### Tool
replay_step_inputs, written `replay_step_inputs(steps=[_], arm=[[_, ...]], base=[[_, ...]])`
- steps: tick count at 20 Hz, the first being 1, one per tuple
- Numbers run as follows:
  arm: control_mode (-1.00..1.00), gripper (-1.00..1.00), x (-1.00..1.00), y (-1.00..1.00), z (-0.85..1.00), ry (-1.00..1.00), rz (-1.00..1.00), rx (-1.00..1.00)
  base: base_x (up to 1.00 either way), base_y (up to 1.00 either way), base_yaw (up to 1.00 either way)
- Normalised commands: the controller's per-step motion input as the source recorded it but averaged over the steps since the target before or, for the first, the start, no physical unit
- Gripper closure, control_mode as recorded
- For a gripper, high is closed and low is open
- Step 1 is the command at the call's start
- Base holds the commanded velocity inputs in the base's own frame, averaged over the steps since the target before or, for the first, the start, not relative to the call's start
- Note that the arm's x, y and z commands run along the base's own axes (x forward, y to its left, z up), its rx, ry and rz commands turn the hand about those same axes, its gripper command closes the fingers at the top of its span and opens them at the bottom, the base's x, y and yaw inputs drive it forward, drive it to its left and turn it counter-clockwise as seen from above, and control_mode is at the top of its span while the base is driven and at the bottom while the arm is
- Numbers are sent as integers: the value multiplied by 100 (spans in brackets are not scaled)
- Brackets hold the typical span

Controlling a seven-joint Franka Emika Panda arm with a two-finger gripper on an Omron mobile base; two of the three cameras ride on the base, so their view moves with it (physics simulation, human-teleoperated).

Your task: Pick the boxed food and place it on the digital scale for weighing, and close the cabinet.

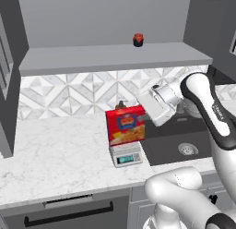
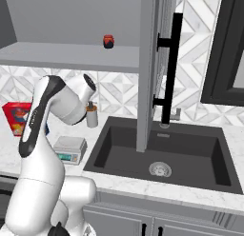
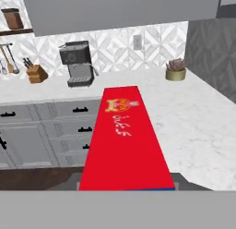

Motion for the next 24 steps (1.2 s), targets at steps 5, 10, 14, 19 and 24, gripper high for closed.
replay_step_inputs(steps=[5,10,14,19,24], arm=[[-100,100,4,-21,-65,0,20,0],[-100,100,43,-49,-23,11,11,3],[-100,100,47,-34,-21,0,5,0],[-100,100,45,0,-29,-7,0,-2],[-100,100,26,-1,-17,-1,0,0]], base=[[0,0,0],[0,0,0],[0,0,0],[0,0,0],[0,0,0]])
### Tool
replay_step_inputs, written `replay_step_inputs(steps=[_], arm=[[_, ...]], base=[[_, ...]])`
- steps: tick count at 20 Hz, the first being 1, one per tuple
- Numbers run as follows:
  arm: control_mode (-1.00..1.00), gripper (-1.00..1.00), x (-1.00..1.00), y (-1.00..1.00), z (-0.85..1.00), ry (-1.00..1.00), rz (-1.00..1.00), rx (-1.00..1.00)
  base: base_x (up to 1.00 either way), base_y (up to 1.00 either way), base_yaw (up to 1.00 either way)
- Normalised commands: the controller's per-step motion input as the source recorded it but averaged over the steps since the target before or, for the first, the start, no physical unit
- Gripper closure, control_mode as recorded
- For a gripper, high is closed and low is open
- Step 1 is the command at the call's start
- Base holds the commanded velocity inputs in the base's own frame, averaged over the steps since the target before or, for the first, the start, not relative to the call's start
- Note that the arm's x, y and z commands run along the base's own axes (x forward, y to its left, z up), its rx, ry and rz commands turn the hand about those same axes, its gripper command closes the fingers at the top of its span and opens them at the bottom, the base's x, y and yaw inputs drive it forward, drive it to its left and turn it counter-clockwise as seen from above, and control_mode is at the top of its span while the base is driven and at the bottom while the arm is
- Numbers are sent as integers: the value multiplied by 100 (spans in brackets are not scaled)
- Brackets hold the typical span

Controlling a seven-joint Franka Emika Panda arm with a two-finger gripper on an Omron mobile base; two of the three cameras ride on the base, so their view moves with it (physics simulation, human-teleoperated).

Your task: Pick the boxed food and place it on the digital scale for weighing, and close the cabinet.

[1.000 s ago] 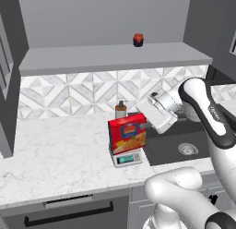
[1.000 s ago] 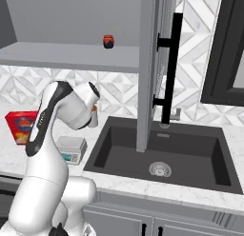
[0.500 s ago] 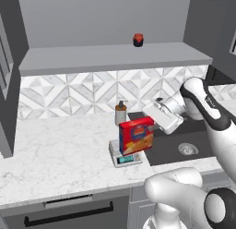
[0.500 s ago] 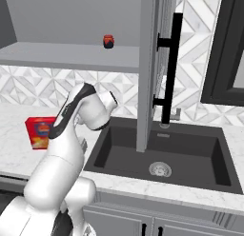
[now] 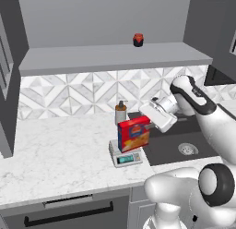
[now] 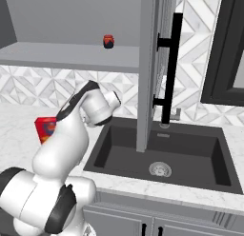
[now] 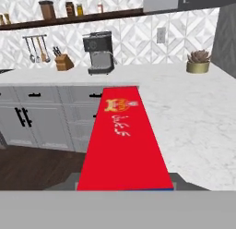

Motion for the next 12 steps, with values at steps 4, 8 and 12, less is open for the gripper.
replay_step_inputs(steps=[4,8,12], arm=[[-100,100,26,0,-23,0,0,0],[-100,100,24,0,-18,-3,0,0],[-100,100,23,0,-12,-7,0,0]], base=[[0,0,0],[0,0,0],[0,0,0]])
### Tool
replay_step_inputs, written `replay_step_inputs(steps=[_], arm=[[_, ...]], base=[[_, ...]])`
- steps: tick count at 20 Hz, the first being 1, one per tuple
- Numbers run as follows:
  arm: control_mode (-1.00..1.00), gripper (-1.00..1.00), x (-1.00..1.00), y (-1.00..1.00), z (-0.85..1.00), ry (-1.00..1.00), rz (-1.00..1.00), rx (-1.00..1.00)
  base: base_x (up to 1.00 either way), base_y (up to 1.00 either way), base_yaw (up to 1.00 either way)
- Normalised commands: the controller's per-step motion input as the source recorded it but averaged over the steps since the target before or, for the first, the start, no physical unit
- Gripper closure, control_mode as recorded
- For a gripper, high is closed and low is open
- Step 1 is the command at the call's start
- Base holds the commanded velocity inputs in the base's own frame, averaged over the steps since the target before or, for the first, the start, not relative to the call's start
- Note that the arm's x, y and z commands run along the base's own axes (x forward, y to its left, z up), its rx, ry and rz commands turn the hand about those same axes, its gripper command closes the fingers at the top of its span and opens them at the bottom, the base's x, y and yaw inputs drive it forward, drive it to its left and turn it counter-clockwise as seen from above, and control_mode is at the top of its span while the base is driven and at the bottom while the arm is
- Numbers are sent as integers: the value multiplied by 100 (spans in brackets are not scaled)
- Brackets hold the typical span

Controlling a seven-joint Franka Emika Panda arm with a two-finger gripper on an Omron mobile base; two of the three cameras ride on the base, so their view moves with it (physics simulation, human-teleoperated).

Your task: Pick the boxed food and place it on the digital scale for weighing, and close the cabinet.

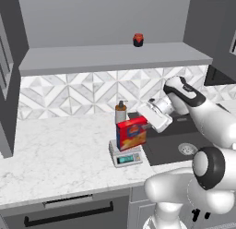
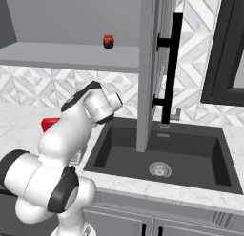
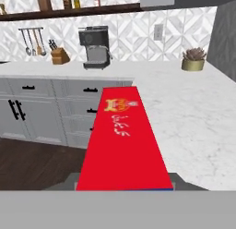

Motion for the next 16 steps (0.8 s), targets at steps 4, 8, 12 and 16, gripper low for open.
replay_step_inputs(steps=[4,8,12,16], arm=[[-100,100,13,0,-15,-7,0,0],[-100,100,10,0,-28,-6,-2,0],[-100,100,18,0,-21,-12,0,0],[-100,100,27,0,0,-5,0,0]], base=[[0,0,0],[0,0,0],[0,0,0],[0,0,0]])
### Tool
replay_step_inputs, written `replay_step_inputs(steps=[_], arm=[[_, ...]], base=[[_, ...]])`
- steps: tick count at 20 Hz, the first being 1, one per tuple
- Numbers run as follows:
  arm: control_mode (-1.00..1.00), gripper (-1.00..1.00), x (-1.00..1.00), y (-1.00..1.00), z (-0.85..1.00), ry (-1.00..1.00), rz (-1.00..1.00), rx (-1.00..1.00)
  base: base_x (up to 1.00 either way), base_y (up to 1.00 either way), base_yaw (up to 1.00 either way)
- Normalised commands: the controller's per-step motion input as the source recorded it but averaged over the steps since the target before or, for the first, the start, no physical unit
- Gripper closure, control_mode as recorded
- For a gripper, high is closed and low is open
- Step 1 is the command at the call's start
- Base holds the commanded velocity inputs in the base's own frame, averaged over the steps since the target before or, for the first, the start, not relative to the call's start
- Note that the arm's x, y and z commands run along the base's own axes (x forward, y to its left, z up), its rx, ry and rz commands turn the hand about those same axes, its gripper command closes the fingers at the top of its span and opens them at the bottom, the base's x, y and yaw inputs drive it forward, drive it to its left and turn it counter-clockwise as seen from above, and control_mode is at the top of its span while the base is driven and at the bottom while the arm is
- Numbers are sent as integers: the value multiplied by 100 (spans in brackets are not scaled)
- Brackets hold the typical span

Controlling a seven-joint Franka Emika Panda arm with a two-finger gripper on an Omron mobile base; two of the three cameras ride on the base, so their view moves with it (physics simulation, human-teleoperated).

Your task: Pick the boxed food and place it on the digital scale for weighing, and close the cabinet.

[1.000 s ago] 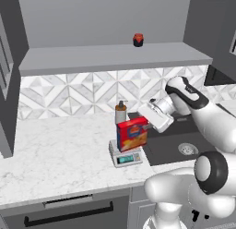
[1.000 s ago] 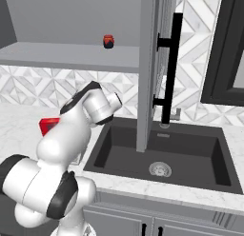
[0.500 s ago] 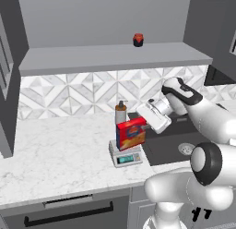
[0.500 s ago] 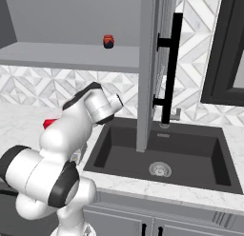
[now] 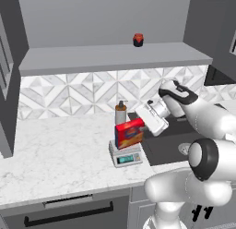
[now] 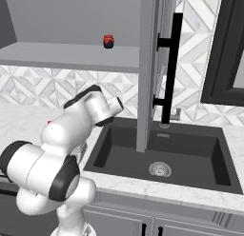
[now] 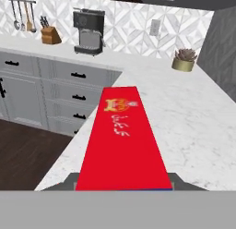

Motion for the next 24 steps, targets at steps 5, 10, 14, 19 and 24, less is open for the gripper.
replay_step_inputs(steps=[5,10,14,19,24], arm=[[-100,100,6,0,0,0,0,2],[-100,100,14,2,-8,0,0,6],[-100,100,18,0,-19,0,0,4],[-100,100,10,0,-23,0,0,0],[-100,100,19,0,-12,0,0,0]], base=[[0,0,0],[0,0,0],[0,0,0],[0,0,0],[0,0,0]])
